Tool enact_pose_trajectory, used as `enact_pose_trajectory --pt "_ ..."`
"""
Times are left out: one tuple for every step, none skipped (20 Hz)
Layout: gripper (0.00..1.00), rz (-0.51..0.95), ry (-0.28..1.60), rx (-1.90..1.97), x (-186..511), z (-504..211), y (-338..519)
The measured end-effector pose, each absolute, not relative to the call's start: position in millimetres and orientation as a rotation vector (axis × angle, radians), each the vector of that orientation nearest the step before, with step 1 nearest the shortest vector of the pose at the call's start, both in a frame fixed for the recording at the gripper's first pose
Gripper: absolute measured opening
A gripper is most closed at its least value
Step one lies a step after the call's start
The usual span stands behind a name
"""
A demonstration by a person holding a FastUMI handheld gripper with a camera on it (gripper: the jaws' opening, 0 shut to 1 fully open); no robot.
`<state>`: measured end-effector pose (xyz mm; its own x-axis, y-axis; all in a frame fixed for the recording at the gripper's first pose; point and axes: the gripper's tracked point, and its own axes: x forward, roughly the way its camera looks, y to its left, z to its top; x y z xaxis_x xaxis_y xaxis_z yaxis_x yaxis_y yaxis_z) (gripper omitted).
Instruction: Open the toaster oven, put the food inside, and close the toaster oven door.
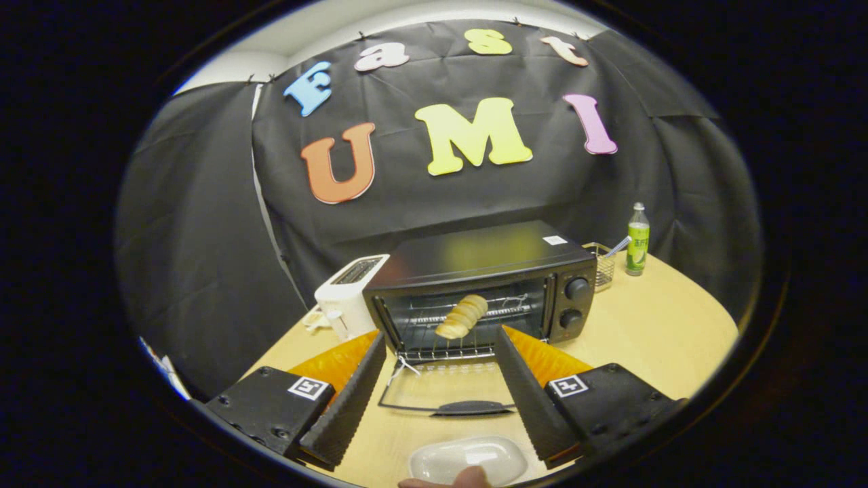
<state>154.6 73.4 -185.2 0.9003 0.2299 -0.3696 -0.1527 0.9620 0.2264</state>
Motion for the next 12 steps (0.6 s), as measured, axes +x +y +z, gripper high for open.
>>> enact_pose_trajectory --pt "1.00 0.198 0.424 0.186 147.8 -193.0 72.1" --pt "1.00 0.195 0.447 0.181 141.2 -200.8 69.4" --pt "1.00 0.194 0.465 0.174 135.7 -208.4 67.8" --pt "1.00 0.195 0.487 0.165 130.1 -215.9 67.9" --pt "1.00 0.199 0.501 0.151 124.7 -223.7 69.2" --pt "1.00 0.200 0.521 0.130 120.5 -231.7 70.0" --pt "1.00 0.206 0.550 0.112 115.7 -243.0 73.2" --pt "1.00 0.216 0.578 0.097 109.6 -252.8 77.1" --pt "1.00 0.223 0.603 0.079 106.3 -262.1 80.5" --pt "1.00 0.227 0.626 0.062 103.4 -270.6 82.3" --pt "1.00 0.229 0.646 0.055 100.0 -278.9 84.1" --pt "1.00 0.228 0.667 0.056 98.8 -287.9 85.9"
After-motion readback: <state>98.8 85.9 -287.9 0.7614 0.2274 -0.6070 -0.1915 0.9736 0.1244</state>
